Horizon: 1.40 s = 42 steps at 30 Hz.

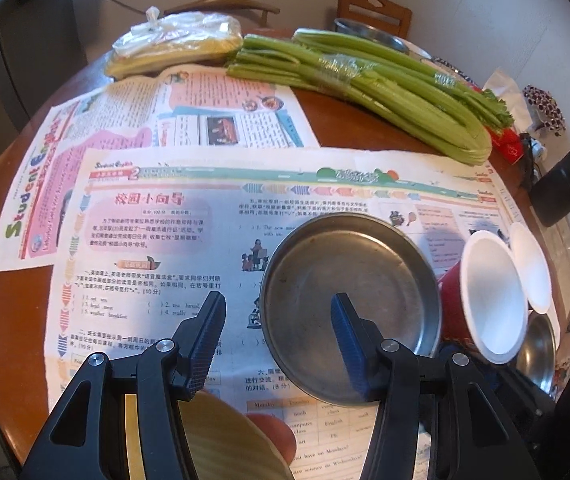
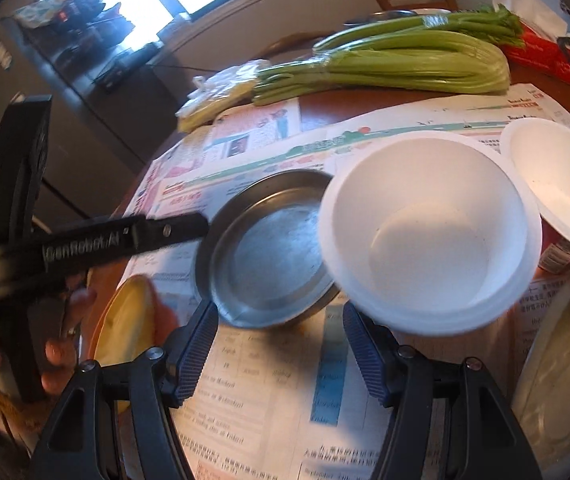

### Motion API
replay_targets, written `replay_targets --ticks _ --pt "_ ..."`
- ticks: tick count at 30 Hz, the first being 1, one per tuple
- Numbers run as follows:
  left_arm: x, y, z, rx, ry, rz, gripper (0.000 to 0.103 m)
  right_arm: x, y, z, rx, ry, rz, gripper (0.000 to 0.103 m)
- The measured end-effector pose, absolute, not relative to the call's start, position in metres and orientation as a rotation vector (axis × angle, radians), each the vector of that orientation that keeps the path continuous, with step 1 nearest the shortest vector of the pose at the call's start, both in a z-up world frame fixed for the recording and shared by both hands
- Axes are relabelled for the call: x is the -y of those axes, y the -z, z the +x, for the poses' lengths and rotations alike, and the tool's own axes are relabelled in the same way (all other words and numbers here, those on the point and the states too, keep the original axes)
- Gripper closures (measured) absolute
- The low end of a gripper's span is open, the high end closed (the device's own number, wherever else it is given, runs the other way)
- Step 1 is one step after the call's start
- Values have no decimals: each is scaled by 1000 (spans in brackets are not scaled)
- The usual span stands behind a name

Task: Organize plates and bowls
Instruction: 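Close the left gripper on the steel pan rim, then lift the steel pan with the left gripper and carry it over the plate stack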

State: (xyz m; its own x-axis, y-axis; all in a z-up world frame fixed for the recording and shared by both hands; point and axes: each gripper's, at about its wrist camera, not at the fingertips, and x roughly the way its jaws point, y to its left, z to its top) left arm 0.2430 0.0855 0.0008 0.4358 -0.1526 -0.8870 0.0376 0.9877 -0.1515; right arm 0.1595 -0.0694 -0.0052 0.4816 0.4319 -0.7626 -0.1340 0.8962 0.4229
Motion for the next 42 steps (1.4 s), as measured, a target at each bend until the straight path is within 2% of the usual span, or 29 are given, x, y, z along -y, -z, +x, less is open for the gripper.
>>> replay_targets --ticks 11,14,15,18,23,42 --pt "-84 19 254 -1143 126 -138 47 64 17 178 -1023 -309 305 38" --pt "-82 23 255 -1155 142 -142 57 61 18 179 -1010 -312 285 38" --pt "-80 25 255 -1161 151 -142 66 60 18 179 -999 -314 280 38" --pt "-76 27 254 -1158 140 -109 69 58 19 178 -982 -311 256 40" --pt "-73 20 249 -1123 112 -58 70 56 18 178 -967 -329 241 43" --pt "-83 -5 214 -1079 106 -83 70 51 -5 153 -926 -406 228 43"
